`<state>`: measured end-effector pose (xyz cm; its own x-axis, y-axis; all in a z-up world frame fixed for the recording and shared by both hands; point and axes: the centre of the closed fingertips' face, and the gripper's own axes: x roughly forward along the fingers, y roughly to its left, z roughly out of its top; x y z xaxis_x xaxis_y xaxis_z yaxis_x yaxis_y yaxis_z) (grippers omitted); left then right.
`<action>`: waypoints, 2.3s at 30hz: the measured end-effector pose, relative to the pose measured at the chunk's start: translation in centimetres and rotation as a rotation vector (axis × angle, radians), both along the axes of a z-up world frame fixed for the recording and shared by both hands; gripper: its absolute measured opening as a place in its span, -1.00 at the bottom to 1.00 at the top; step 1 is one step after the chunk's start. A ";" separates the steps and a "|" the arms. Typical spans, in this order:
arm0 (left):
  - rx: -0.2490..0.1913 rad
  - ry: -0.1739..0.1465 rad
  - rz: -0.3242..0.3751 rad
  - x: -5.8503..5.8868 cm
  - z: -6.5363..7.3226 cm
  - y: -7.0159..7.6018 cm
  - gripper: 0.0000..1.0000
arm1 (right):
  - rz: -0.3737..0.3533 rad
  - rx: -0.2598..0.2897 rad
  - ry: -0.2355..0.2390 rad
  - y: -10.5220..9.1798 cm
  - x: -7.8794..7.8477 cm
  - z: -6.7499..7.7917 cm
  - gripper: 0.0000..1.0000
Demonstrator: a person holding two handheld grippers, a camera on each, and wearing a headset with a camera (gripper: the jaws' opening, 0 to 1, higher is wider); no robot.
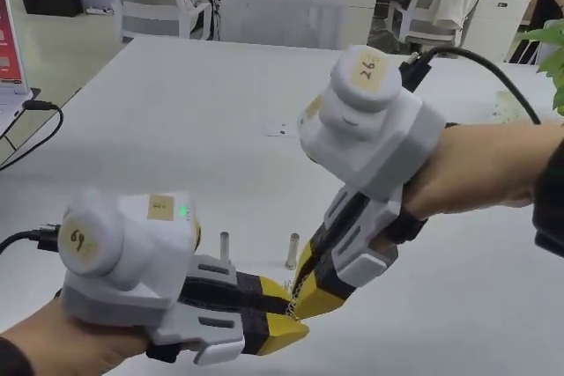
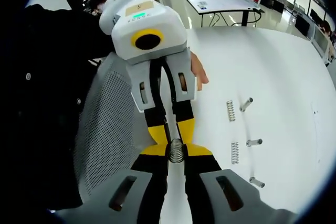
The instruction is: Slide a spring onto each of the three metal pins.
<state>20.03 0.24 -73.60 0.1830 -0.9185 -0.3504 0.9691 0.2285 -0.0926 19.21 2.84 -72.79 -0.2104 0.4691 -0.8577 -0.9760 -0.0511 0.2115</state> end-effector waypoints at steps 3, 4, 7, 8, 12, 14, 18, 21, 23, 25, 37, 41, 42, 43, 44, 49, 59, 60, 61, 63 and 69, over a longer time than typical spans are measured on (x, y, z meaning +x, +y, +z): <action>-0.018 0.017 0.007 0.1 0.2 0.0 -0.98 | -0.003 0.002 0.001 0.0 0.1 0.1 -0.83; -0.020 0.017 0.008 0.1 0.2 0.1 -0.98 | -0.003 0.003 0.000 0.1 0.2 0.1 -0.83; -0.020 0.012 0.012 0.2 0.2 0.1 -0.98 | -0.003 -0.003 -0.005 0.1 0.3 0.1 -0.83; -0.017 0.010 0.012 0.2 0.1 0.1 -0.98 | -0.002 -0.009 -0.008 0.1 0.3 0.0 -0.83; -0.029 0.014 0.019 0.3 0.1 0.1 -0.96 | -0.001 -0.019 -0.020 0.1 0.4 0.0 -0.83; -0.040 0.015 0.023 0.4 0.2 0.1 -0.95 | -0.004 -0.019 -0.021 0.2 0.6 0.1 -0.83; -0.044 0.019 0.022 0.5 0.2 0.1 -0.94 | 0.000 -0.024 -0.019 0.2 0.5 0.1 -0.84; -0.047 0.030 0.021 0.4 0.2 0.0 -0.84 | 0.000 -0.026 -0.026 0.3 0.6 0.1 -0.84; -0.043 0.031 0.022 0.4 0.1 0.0 -0.78 | -0.002 -0.026 -0.026 0.3 0.7 0.2 -0.84; -0.039 0.031 0.026 0.5 0.0 0.1 -0.71 | -0.002 -0.027 -0.025 0.2 0.7 0.2 -0.84; -0.050 0.057 0.038 0.5 0.0 0.1 -0.34 | -0.011 -0.032 -0.035 -0.1 0.9 0.2 -0.83; -0.056 0.067 0.048 0.6 0.1 0.2 -0.18 | -0.018 -0.028 -0.039 -0.2 1.1 0.4 -0.83; -0.056 0.071 0.053 0.6 0.0 0.2 -0.12 | -0.019 -0.028 -0.039 -0.2 1.2 0.4 -0.83; -0.057 0.074 0.054 0.6 0.0 0.2 -0.08 | -0.020 -0.027 -0.040 -0.2 1.2 0.4 -0.83; -0.056 0.076 0.054 0.6 0.0 0.2 -0.05 | -0.021 -0.027 -0.041 -0.2 1.2 0.4 -0.83; -0.055 0.089 0.059 0.5 -0.2 0.3 0.18 | -0.023 -0.027 -0.045 -0.3 1.4 0.4 -0.83; -0.059 0.104 0.069 0.5 -0.5 0.8 0.51 | -0.030 -0.026 -0.056 -0.6 1.9 0.4 -0.83; -0.060 0.105 0.071 0.5 -0.5 0.9 0.52 | -0.032 -0.026 -0.056 -0.6 1.9 0.4 -0.83; -0.059 0.106 0.072 0.5 -0.6 1.0 0.53 | -0.033 -0.026 -0.056 -0.6 1.9 0.4 -0.83; -0.059 0.106 0.079 0.5 -0.7 1.1 0.57 | -0.034 -0.026 -0.058 -0.7 2.0 0.4 -0.83; -0.069 0.103 0.105 0.9 -0.8 1.9 0.64 | -0.040 -0.027 -0.060 -0.8 2.2 0.5 -0.83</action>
